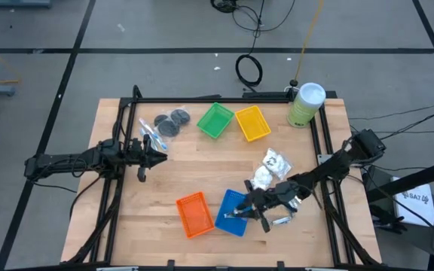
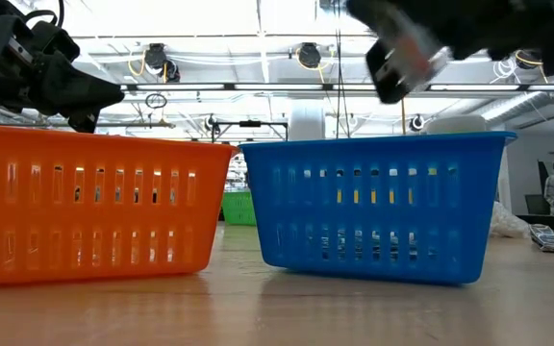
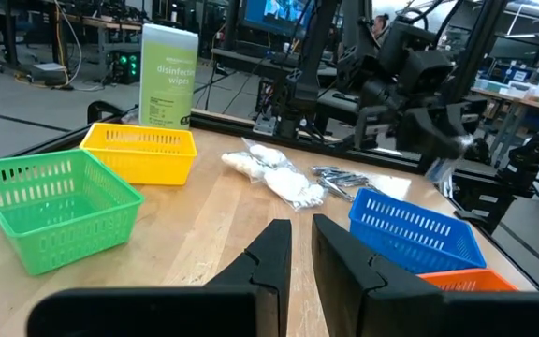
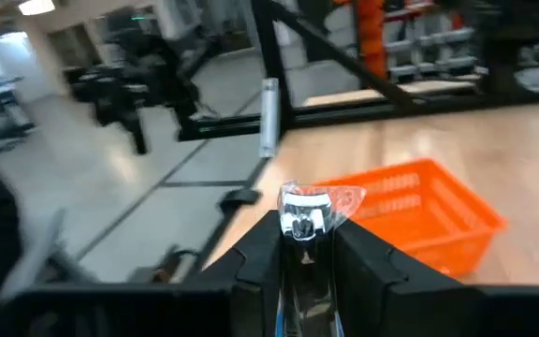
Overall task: Pick & Place Travel size toiletries
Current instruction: Put the silver nail cutter into the blue bin
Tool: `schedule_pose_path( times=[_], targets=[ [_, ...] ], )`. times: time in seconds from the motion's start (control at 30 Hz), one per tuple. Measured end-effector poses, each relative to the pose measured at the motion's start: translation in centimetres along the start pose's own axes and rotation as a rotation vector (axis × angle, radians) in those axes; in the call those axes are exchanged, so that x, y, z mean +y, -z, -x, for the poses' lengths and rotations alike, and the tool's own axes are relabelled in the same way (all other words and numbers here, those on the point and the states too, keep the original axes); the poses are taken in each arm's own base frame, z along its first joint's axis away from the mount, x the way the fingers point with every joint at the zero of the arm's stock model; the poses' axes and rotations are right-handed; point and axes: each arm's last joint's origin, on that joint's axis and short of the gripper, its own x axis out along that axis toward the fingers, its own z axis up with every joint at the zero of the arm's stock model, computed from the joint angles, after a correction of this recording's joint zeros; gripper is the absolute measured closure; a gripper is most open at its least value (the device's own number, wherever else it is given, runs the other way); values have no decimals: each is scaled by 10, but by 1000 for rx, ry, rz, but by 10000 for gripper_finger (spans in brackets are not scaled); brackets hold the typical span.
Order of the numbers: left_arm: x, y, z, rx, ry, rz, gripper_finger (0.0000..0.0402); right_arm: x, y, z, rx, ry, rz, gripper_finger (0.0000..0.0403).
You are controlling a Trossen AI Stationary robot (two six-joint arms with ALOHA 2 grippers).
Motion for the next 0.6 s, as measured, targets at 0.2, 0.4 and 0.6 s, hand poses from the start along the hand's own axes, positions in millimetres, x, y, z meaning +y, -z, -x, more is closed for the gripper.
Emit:
schedule_pose_path(
  times=[0.2,0.4,0.6],
  targets=[
    [0,0,0,-1,0,0,357,-4,-9,-29,202,58,-19,345],
    [0,0,0,0,0,0,357,4,-37,-46,459,169,32,340],
    [0,0,0,0,0,0,357,-4,-28,-39,570,314,66,345]
  ],
)
